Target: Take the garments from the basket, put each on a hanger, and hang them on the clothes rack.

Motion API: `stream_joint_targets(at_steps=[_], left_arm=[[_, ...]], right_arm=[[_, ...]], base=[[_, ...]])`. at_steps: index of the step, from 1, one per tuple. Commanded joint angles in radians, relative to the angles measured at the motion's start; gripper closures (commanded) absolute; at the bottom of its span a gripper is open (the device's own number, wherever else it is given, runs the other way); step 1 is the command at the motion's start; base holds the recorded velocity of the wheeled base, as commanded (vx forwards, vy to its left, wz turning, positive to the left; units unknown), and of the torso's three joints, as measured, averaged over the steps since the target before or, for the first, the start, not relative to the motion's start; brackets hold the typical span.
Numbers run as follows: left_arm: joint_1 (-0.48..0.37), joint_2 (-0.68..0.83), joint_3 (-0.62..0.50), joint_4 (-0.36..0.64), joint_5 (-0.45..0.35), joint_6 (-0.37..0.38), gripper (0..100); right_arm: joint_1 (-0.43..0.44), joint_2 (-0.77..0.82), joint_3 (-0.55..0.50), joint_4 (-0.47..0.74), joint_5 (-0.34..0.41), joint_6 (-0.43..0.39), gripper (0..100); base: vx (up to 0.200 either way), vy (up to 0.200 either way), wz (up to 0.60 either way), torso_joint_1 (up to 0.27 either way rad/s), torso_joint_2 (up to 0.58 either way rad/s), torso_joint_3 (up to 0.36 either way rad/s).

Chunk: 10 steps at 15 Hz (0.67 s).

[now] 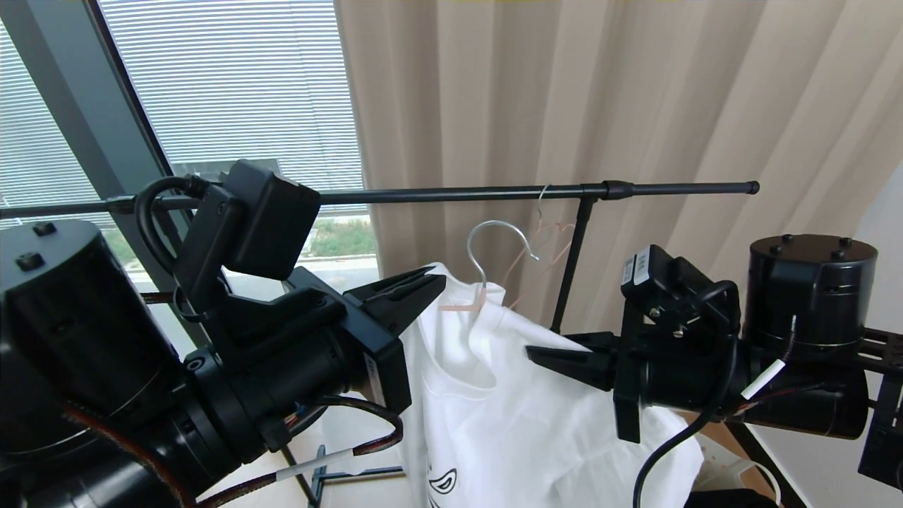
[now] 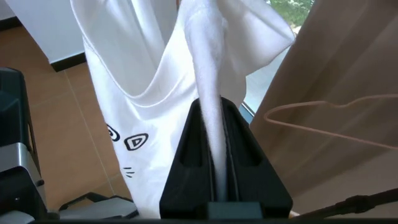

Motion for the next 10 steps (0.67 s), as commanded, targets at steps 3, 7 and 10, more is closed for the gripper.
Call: stream_joint_targets(at_steps=[3,7,10], left_arm=[[0.004,0.003,0.010,0.000,0.000,0.001,100],[0.039,0.007,0.007,-0.002,0.002,0.037,100],[0.042,0.018,0.000,-0.005,-0.001,0.049,100]], right_arm=[[0.000,0.005,0.065,-0.146,0.003,0.061,100],[0.000,-0.030,0.108,-0.221,0.003,0.061,100],[0.000,-0.049,0.111,-0.221,0.001,0.063,100]], base=[[0.000,0.000,0.00,0.000,0.00,0.000],[0.000,0.000,0.00,0.000,0.00,0.000],[0.000,0.000,0.00,0.000,0.00,0.000]])
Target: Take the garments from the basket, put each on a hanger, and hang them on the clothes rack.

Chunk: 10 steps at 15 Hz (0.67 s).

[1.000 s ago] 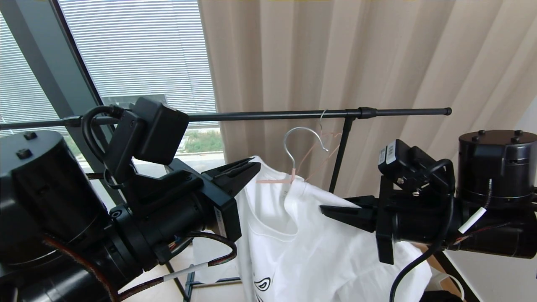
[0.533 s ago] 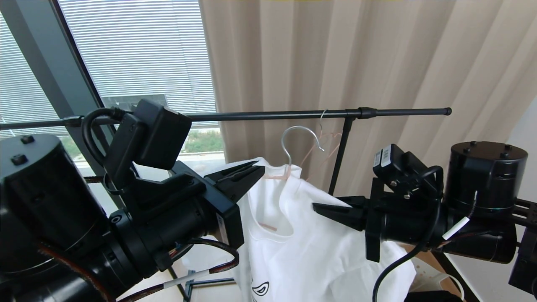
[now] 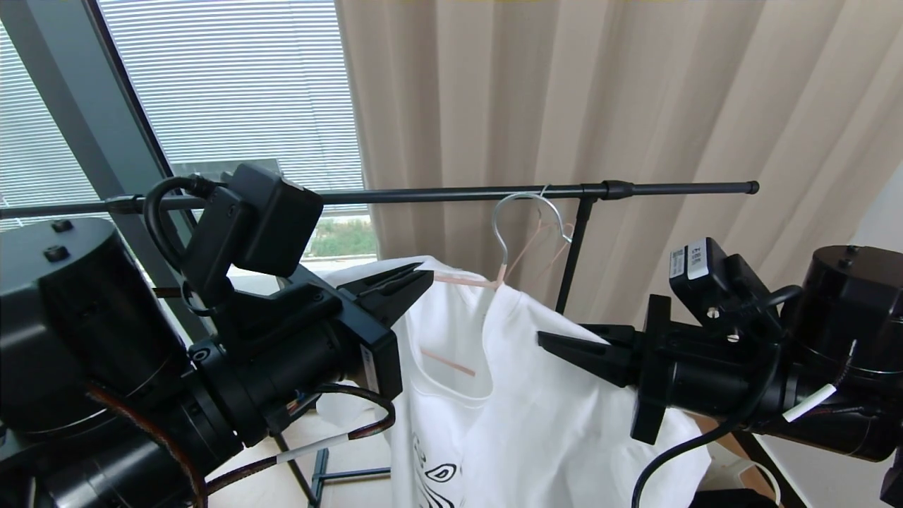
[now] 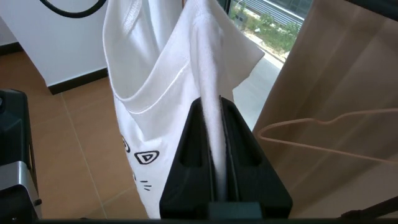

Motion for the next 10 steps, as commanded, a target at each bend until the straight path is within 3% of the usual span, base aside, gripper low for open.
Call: stream_joint_targets(at_steps=[1,10], left_arm=[[0.000,0.015,-0.004,-0.001,0.001,0.011,100],[0.049,0.013,-0.033,-0.002,-0.005,0.093,100]], right_arm=[[0.000,-0.013,0.002,-0.001,-0.001,0.000,100],[0.002,-0.025,0.003,-0.001,-0.001,0.012,100]], base=[[0.000,0.000,0.00,0.000,0.00,0.000],[0.000,0.000,0.00,0.000,0.00,0.000]])
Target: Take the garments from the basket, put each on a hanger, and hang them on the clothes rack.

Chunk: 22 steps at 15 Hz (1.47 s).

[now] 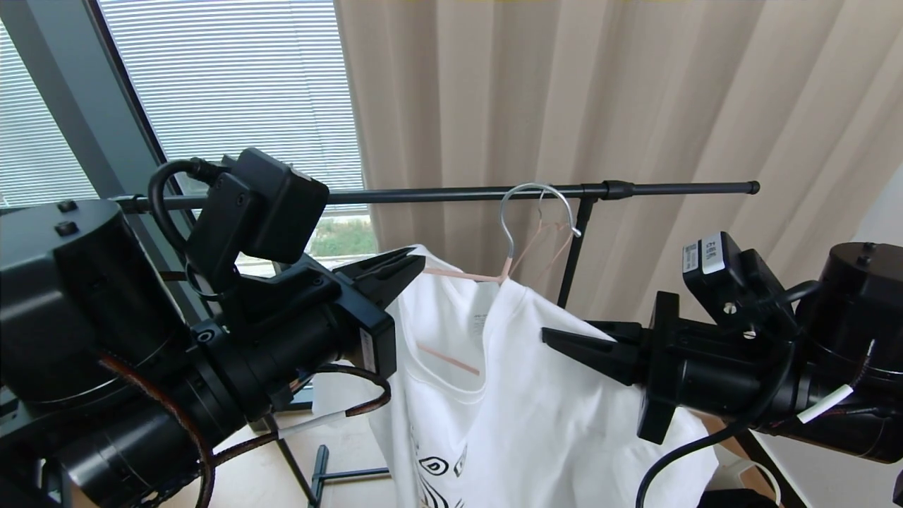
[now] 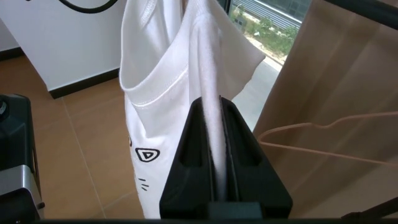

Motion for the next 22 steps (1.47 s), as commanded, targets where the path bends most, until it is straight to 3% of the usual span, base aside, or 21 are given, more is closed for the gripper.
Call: stream_joint_targets(at_steps=[1,8,9,19,22], left_arm=[[0.009,0.002,-0.008,0.000,0.001,0.005,100],[0.026,0.001,-0.002,0.000,-0.001,0.046,100],[0.024,0.001,-0.002,0.000,-0.001,0.048,0],[0.044,-0.039,0.031,-0.002,-0.035,0.039,0],[0.083,-0.104,0.048,0.000,-0.075,0.014,0]], right_arm=[[0.000,-0.008,0.000,0.000,0.001,-0.002,100],[0.000,-0.009,-0.001,-0.002,-0.001,-0.001,100],[0.000,-0.009,-0.001,-0.002,-0.001,-0.001,100],[-0.001,0.006,-0.003,-0.003,0.004,0.025,100],[-0.017,0.008,0.013,-0.042,0.045,0.033,100]], base=[[0.000,0.000,0.00,0.000,0.00,0.000],[0.000,0.000,0.00,0.000,0.00,0.000],[0.000,0.000,0.00,0.000,0.00,0.000],[0.000,0.000,0.00,0.000,0.00,0.000],[0.000,0.000,0.00,0.000,0.00,0.000]])
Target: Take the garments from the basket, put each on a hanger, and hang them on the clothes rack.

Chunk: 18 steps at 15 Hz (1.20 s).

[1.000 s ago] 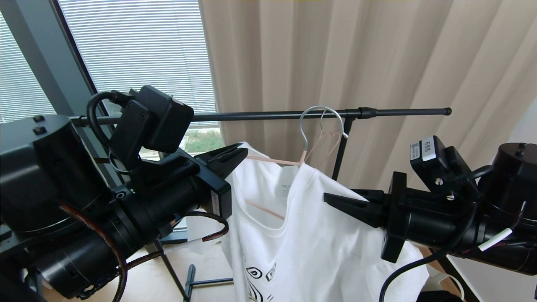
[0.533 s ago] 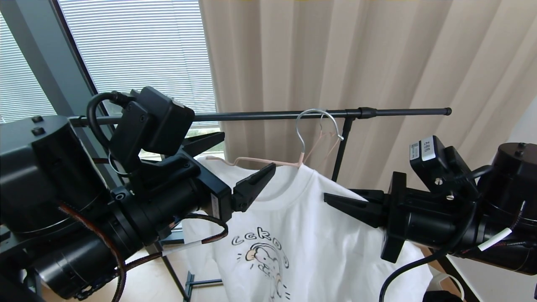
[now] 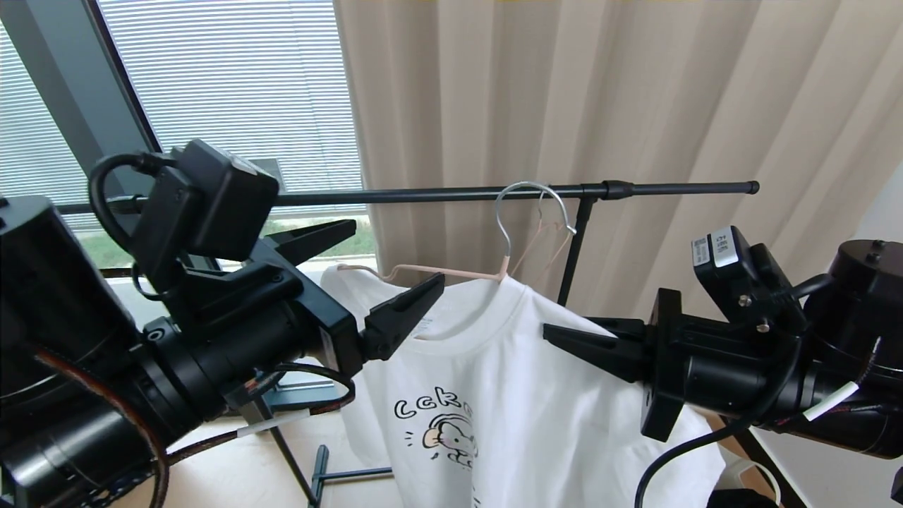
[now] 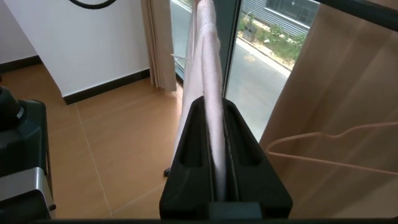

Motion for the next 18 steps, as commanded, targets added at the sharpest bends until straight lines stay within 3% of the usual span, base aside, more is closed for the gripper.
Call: stream_joint_targets(at_steps=[1,4,5,8,10,14,16,18], left_arm=[[0.071,-0.076,0.012,0.011,-0.009,-0.001,0],[0.195,-0.179,0.006,0.172,-0.080,-0.001,0],[0.265,-0.231,0.003,0.273,-0.144,-0.004,0],[0.313,-0.260,0.012,0.399,-0.129,-0.041,0],[0.316,-0.255,0.003,0.460,-0.049,-0.099,0],[0.321,-0.257,0.018,0.534,-0.048,-0.093,0],[0.383,-0.261,0.021,0.586,-0.152,-0.045,0],[0.472,-0.274,0.033,0.592,-0.290,0.051,0]], right_arm=[[-0.024,0.005,0.011,-0.010,0.029,0.002,100],[-0.053,0.009,0.011,-0.015,0.083,0.003,100],[-0.053,0.009,0.011,-0.015,0.086,0.005,100],[-0.055,0.011,0.008,-0.017,0.084,0.022,100],[-0.053,0.008,0.010,-0.017,0.086,0.031,100],[-0.055,0.005,0.018,-0.017,0.126,0.031,100],[-0.072,0.003,0.042,-0.053,0.172,0.031,100],[-0.087,0.006,0.053,-0.075,0.213,0.031,100]], base=[[0.000,0.000,0.00,0.000,0.00,0.000],[0.000,0.000,0.00,0.000,0.00,0.000],[0.000,0.000,0.00,0.000,0.00,0.000],[0.000,0.000,0.00,0.000,0.00,0.000],[0.000,0.000,0.00,0.000,0.00,0.000],[0.000,0.000,0.00,0.000,0.00,0.000],[0.000,0.000,0.00,0.000,0.00,0.000],[0.000,0.000,0.00,0.000,0.00,0.000]])
